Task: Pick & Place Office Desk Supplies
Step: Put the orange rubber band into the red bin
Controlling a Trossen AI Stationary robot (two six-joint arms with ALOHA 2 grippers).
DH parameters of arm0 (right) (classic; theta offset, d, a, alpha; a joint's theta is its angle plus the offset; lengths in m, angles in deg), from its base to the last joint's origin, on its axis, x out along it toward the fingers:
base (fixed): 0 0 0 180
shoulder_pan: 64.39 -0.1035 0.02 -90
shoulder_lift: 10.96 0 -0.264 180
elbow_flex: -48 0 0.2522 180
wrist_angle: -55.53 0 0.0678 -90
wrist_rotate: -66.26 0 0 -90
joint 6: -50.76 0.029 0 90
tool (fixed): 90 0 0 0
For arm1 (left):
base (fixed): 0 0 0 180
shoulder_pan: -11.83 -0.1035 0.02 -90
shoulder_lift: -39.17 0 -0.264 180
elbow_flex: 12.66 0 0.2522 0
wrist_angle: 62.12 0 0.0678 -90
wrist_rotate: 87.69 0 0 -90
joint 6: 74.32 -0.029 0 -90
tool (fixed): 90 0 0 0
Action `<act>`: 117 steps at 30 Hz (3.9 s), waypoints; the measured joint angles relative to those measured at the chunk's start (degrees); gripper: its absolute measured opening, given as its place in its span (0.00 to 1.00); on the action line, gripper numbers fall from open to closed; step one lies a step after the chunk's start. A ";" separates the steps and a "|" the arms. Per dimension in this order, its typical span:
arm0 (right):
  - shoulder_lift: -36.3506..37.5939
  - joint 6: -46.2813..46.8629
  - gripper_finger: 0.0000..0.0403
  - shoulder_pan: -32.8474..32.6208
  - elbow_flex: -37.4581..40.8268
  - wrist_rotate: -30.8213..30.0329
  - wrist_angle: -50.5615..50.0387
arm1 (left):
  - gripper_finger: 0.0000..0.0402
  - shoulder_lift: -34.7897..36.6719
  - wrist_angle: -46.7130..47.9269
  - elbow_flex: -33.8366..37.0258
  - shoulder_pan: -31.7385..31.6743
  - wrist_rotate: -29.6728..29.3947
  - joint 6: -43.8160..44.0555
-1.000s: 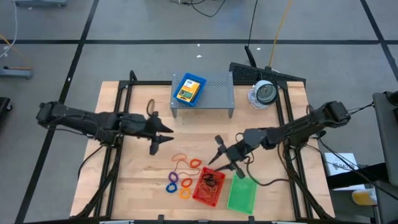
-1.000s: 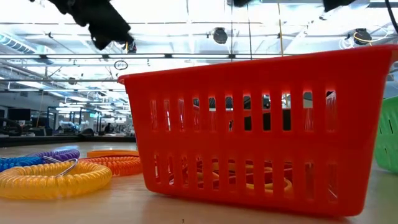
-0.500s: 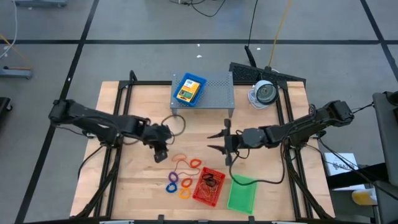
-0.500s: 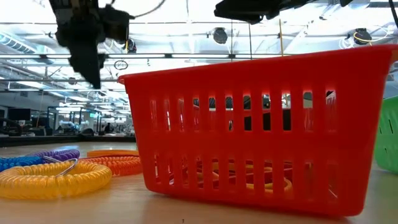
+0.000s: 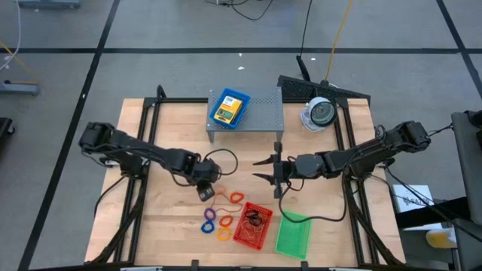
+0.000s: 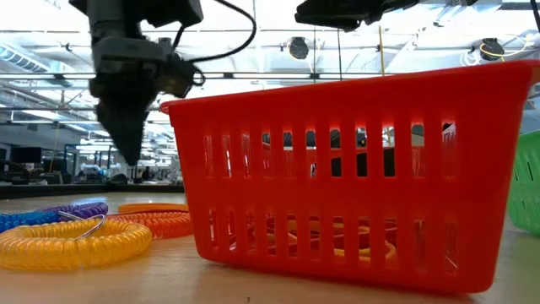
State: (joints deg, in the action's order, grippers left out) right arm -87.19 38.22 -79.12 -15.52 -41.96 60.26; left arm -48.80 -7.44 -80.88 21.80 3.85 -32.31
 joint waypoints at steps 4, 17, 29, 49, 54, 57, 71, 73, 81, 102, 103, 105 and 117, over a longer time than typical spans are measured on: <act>0.00 0.00 0.34 0.00 0.00 0.04 -0.11 | 0.39 -2.86 4.60 -6.49 1.44 -4.72 0.12; -0.01 0.42 0.35 -0.41 0.00 0.21 -0.54 | 0.39 -14.60 14.48 -18.77 2.96 -3.63 -6.91; -0.02 1.33 0.35 -0.76 0.00 0.35 -0.84 | 0.39 -15.36 12.96 -18.73 1.43 -3.06 -26.08; -0.04 1.22 0.35 -1.16 0.00 0.26 -2.15 | 0.39 -15.38 5.21 -11.73 -4.34 2.90 -36.26; -0.05 1.15 0.35 -1.16 0.00 0.33 -2.13 | 0.39 -15.38 3.30 -11.73 -4.32 3.08 -36.24; -0.04 1.14 0.35 -1.14 0.00 0.33 -2.13 | 0.39 -15.38 2.44 -11.73 -4.32 3.04 -35.90; -0.04 1.18 0.35 -1.16 0.00 0.35 -2.18 | 0.39 -15.94 1.78 -11.73 -4.32 2.99 -35.44; -0.06 1.23 0.35 -1.16 0.00 0.35 -2.22 | 0.39 -16.45 1.39 -11.72 -4.32 2.99 -35.43; -0.07 1.27 0.35 -1.14 0.00 0.36 -2.72 | 0.39 -18.34 1.08 -11.71 -4.27 3.63 -35.48; -0.07 1.18 0.35 -1.15 0.00 0.39 -2.94 | 0.39 -20.95 -0.83 -11.83 -1.08 -4.56 -29.95; -0.07 1.18 0.35 -1.14 0.00 0.39 -2.94 | 0.39 -20.96 -0.84 -11.80 -0.68 -5.49 -29.43; -0.07 1.18 0.35 -1.16 0.00 0.39 -2.93 | 0.39 -20.98 -0.85 -11.80 -0.03 -6.17 -29.31; -0.07 1.29 0.35 -1.14 0.00 0.30 -2.92 | 0.39 -21.04 -1.45 -11.73 0.12 -4.37 -29.61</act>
State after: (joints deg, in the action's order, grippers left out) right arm -87.25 39.51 -80.25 -15.52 -41.65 57.35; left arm -69.84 -8.90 -92.61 21.92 -0.51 -61.92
